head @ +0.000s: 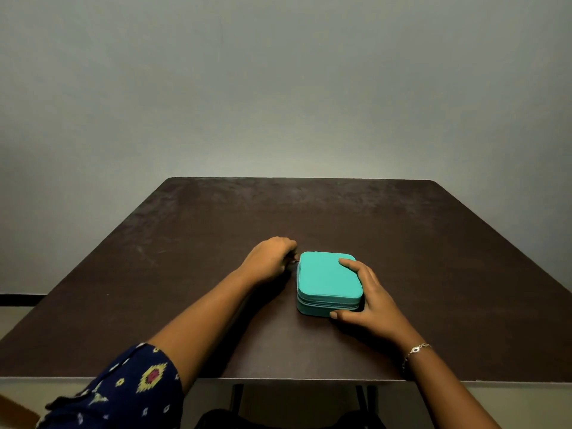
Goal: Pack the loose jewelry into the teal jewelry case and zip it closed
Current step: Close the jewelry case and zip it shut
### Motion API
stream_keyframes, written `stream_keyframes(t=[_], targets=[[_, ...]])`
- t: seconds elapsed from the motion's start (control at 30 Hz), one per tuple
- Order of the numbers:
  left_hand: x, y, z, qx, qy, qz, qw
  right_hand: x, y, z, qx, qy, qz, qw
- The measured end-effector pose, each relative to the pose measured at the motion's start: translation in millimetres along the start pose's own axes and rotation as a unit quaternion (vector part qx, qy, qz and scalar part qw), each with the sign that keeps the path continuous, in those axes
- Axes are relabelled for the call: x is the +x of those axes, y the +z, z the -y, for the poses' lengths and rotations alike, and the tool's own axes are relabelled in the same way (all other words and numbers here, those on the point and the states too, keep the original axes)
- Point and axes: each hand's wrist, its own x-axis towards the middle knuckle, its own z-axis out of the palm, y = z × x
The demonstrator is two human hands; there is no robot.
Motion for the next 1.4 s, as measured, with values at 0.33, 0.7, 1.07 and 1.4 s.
stream_keyframes(t=[0.33,0.7,1.07,1.4], targets=[[-42,6,-14,-0.028,-0.059,-0.05,0.997,-1,0,3,0.001,0.002,-0.005,1.0],[-87,11,-41,-0.042,-0.065,-0.063,0.995,-3,-1,6,0.011,0.009,0.0,1.0],[-97,33,-70,-0.113,-0.066,-0.121,0.984,-4,-1,8,0.001,0.013,-0.008,1.0],[-60,39,-40,-0.367,-0.104,-0.182,0.906,-36,2,22,0.089,0.036,-0.114,0.989]])
